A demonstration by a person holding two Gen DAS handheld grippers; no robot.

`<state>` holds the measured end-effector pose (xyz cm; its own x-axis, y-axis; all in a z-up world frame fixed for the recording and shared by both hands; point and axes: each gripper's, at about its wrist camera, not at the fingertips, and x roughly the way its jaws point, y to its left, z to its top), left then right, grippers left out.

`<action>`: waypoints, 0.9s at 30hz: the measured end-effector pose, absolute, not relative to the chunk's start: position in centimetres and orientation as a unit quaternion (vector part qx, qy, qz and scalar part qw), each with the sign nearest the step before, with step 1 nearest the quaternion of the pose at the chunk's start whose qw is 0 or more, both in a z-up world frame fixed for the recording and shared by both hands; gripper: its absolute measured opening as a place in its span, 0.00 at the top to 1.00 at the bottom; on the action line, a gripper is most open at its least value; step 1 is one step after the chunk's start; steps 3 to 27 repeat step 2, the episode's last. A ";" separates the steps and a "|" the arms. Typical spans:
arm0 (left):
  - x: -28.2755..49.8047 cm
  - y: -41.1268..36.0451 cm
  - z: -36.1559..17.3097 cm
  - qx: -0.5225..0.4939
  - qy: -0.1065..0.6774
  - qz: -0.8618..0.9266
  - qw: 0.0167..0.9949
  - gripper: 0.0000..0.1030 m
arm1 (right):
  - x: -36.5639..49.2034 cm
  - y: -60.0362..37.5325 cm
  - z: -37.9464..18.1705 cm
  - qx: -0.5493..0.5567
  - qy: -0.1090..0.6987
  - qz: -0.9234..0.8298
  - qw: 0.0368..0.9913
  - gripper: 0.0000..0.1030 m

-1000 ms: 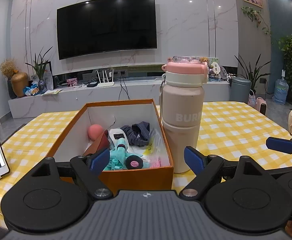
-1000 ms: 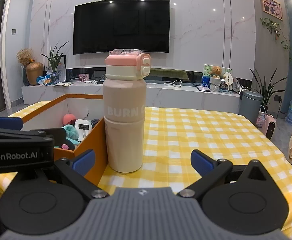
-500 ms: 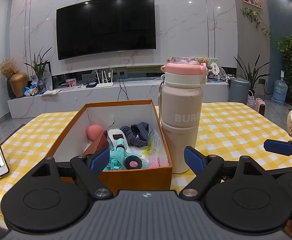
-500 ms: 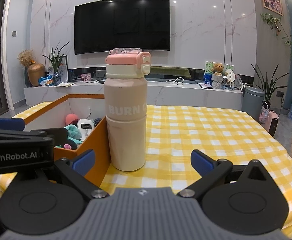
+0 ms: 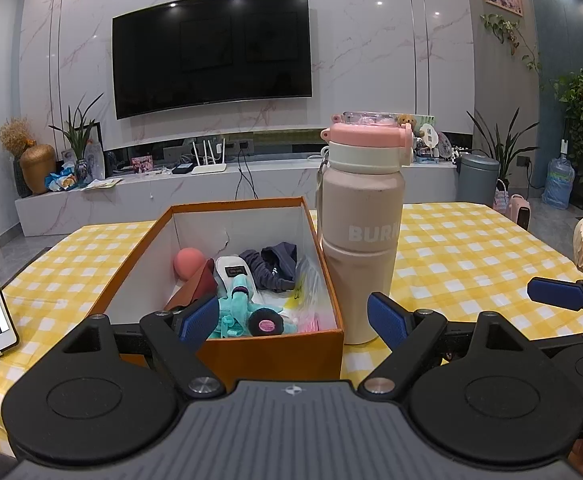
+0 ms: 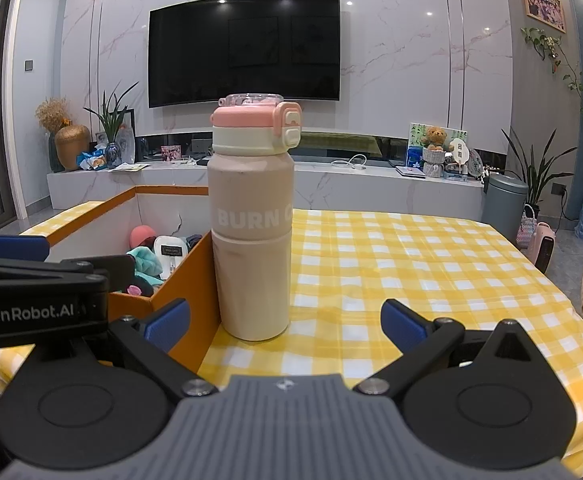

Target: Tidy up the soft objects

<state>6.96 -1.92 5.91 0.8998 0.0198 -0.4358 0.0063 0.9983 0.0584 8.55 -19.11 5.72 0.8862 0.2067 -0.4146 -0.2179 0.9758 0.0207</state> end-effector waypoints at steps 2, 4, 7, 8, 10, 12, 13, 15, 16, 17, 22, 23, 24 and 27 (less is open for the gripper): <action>7.0 -1.9 5.9 0.029 0.224 0.003 0.974 0.05 | 8.5 -19.1 5.7 -0.014 0.212 0.110 0.971 0.03; 7.0 -1.9 5.9 0.029 0.224 0.003 0.974 0.05 | 8.5 -19.1 5.7 -0.014 0.212 0.110 0.971 0.03; 7.0 -1.9 5.9 0.029 0.224 0.003 0.974 0.05 | 8.5 -19.1 5.7 -0.014 0.212 0.110 0.971 0.03; 7.0 -1.9 5.9 0.029 0.224 0.003 0.974 0.05 | 8.5 -19.1 5.7 -0.014 0.212 0.110 0.971 0.03; 7.0 -1.9 5.9 0.029 0.224 0.003 0.974 0.05 | 8.5 -19.1 5.7 -0.014 0.212 0.110 0.971 0.03; 7.0 -1.9 5.9 0.029 0.224 0.003 0.974 0.05 | 8.5 -19.1 5.7 -0.014 0.212 0.110 0.971 0.03; 7.0 -1.9 5.9 0.029 0.224 0.003 0.974 0.05 | 8.5 -19.1 5.7 -0.014 0.212 0.110 0.971 0.03; 7.0 -1.9 5.9 0.029 0.224 0.003 0.974 0.05 | 8.5 -19.1 5.7 -0.014 0.212 0.110 0.971 0.03; 7.0 -1.9 5.9 0.029 0.224 0.003 0.974 0.05 | 8.5 -19.1 5.7 -0.014 0.212 0.110 0.971 0.03; 7.0 -1.9 5.9 0.029 0.224 0.003 0.974 0.05 | 8.5 -19.1 5.7 -0.014 0.212 0.110 0.971 0.03; 7.0 -1.9 5.9 0.029 0.224 0.003 0.974 0.05 | 8.5 -19.1 5.7 -0.014 0.212 0.110 0.971 0.03; 7.0 -1.9 5.9 0.029 0.224 0.003 0.974 0.05 | 8.5 -19.1 5.7 -0.014 0.212 0.110 0.971 0.03; 7.0 -1.9 5.9 0.029 0.224 0.003 0.974 0.05 | 8.5 -19.1 5.7 -0.014 0.212 0.110 0.971 0.03; 7.0 -1.9 5.9 0.029 0.224 0.003 0.974 0.05 | 8.5 -19.1 5.7 -0.014 0.212 0.110 0.971 0.03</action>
